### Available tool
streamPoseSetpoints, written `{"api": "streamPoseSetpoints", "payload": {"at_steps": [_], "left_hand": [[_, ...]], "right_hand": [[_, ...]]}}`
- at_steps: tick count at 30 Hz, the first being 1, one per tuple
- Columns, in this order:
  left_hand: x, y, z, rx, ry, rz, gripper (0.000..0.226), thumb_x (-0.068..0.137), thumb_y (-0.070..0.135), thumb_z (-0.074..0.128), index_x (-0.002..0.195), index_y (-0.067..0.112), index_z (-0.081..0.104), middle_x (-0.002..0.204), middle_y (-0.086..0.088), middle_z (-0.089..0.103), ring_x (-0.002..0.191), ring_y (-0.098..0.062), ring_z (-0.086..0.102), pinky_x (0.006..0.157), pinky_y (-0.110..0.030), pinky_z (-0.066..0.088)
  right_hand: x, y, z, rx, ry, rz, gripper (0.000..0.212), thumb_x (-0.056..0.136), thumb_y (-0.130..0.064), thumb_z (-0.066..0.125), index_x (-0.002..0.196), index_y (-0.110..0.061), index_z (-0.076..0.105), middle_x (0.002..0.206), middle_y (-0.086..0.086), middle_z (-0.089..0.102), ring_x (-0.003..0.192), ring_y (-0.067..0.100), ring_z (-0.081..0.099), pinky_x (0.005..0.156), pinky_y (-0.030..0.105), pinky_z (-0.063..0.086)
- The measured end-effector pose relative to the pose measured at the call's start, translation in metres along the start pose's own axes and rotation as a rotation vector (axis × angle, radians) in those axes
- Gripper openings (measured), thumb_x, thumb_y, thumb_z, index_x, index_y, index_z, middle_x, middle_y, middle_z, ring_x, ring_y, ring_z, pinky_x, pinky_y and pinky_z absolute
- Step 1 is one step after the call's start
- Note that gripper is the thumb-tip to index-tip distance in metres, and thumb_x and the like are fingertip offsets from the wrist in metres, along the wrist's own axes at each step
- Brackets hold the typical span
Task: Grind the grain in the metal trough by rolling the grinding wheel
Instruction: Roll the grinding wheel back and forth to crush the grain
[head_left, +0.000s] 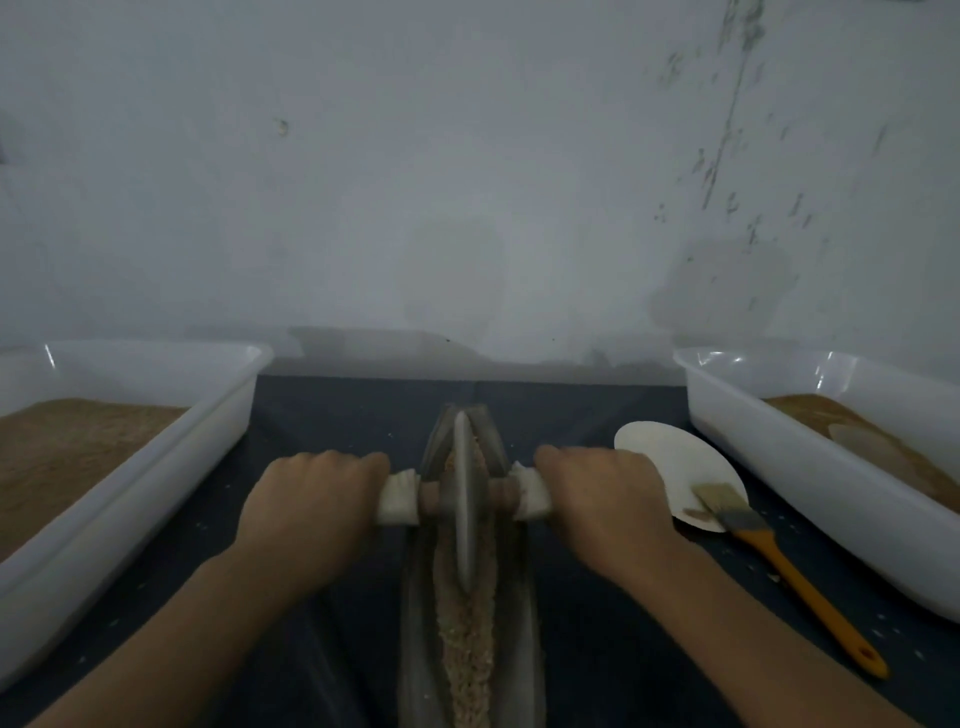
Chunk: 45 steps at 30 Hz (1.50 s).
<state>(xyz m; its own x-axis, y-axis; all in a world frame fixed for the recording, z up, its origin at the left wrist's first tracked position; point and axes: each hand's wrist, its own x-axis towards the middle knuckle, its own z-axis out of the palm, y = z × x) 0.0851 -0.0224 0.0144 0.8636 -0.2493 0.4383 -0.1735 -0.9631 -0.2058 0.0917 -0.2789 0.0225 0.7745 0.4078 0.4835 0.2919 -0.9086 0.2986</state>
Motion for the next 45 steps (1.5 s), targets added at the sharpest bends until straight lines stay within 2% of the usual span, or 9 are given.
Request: {"api": "streamPoseSetpoints", "payload": {"at_steps": [3,6,17,20,22,30,36,42,45], "left_hand": [[0.018,-0.006,0.014,-0.031,0.047,-0.004,0.03,0.074,0.038,0.063,0.073,0.029,0.035,0.066,0.006,0.056,0.06,-0.021,0.059,0.05,-0.028,0.029],[0.015,-0.006,0.015,-0.017,0.043,-0.026,0.028,0.077,0.039,0.06,0.074,0.029,0.034,0.065,0.007,0.05,0.062,-0.02,0.058,0.052,-0.029,0.03],[-0.049,0.004,-0.021,-0.04,-0.046,-0.026,0.03,0.072,0.075,0.038,0.08,0.046,0.035,0.069,0.013,0.042,0.084,0.003,0.057,0.071,-0.023,0.043],[-0.039,0.002,-0.018,-0.066,-0.005,0.051,0.054,0.047,0.055,0.072,0.063,0.032,0.026,0.05,0.006,0.04,0.05,-0.012,0.058,0.044,-0.026,0.03],[-0.024,0.001,-0.017,0.002,0.009,0.1,0.065,0.036,0.045,0.078,0.068,0.035,0.022,0.046,0.007,0.04,0.04,-0.014,0.053,0.042,-0.023,0.017],[0.019,-0.005,0.008,0.048,0.041,0.055,0.034,0.067,0.04,0.068,0.073,0.031,0.036,0.066,0.005,0.059,0.058,-0.017,0.06,0.05,-0.027,0.029],[-0.022,-0.001,-0.011,0.021,-0.053,0.039,0.031,0.074,0.053,0.054,0.071,0.034,0.029,0.068,0.009,0.044,0.075,-0.008,0.059,0.058,-0.028,0.032],[-0.051,0.002,-0.033,-0.109,0.077,0.103,0.075,0.034,0.049,0.087,0.056,0.034,0.018,0.046,0.009,0.023,0.036,-0.006,0.046,0.044,-0.02,0.02],[-0.038,-0.001,-0.022,-0.063,0.077,0.152,0.069,0.026,0.037,0.088,0.06,0.035,0.028,0.043,0.007,0.036,0.033,-0.016,0.047,0.043,-0.019,0.018]], "right_hand": [[0.022,0.001,0.011,-0.046,0.025,0.029,0.034,0.061,-0.023,0.079,0.081,-0.023,0.051,0.071,-0.003,0.06,0.057,0.02,0.056,0.044,0.024,0.018],[0.022,-0.005,-0.002,-0.072,-0.04,0.06,0.046,0.037,-0.018,0.087,0.068,-0.02,0.053,0.055,-0.003,0.054,0.042,0.018,0.048,0.045,0.02,0.003],[-0.052,-0.012,-0.03,0.055,0.218,-0.051,0.033,0.044,-0.02,0.08,0.061,-0.022,0.052,0.049,-0.003,0.047,0.04,0.018,0.045,0.037,0.029,0.038],[-0.043,-0.009,-0.017,0.094,0.201,-0.033,0.031,0.05,-0.018,0.08,0.061,-0.021,0.051,0.05,-0.003,0.049,0.04,0.018,0.046,0.037,0.029,0.038],[-0.03,-0.006,-0.005,0.095,0.169,0.002,0.031,0.048,-0.016,0.08,0.061,-0.021,0.052,0.05,-0.003,0.05,0.04,0.019,0.048,0.037,0.027,0.036],[0.016,0.001,0.013,0.007,0.045,0.065,0.033,0.053,-0.024,0.082,0.068,-0.022,0.052,0.055,-0.003,0.054,0.042,0.017,0.049,0.041,0.023,0.023],[-0.028,-0.005,-0.018,0.051,0.101,-0.059,0.038,0.043,-0.025,0.085,0.065,-0.024,0.053,0.051,-0.003,0.05,0.039,0.015,0.047,0.037,0.026,0.031],[-0.055,-0.006,-0.035,0.08,0.118,-0.097,0.04,0.041,-0.02,0.081,0.064,-0.024,0.049,0.049,-0.006,0.047,0.038,0.015,0.044,0.033,0.029,0.036],[-0.043,-0.005,-0.021,0.076,0.087,-0.041,0.035,0.045,-0.018,0.08,0.062,-0.023,0.05,0.05,-0.004,0.05,0.039,0.017,0.047,0.035,0.028,0.034]]}}
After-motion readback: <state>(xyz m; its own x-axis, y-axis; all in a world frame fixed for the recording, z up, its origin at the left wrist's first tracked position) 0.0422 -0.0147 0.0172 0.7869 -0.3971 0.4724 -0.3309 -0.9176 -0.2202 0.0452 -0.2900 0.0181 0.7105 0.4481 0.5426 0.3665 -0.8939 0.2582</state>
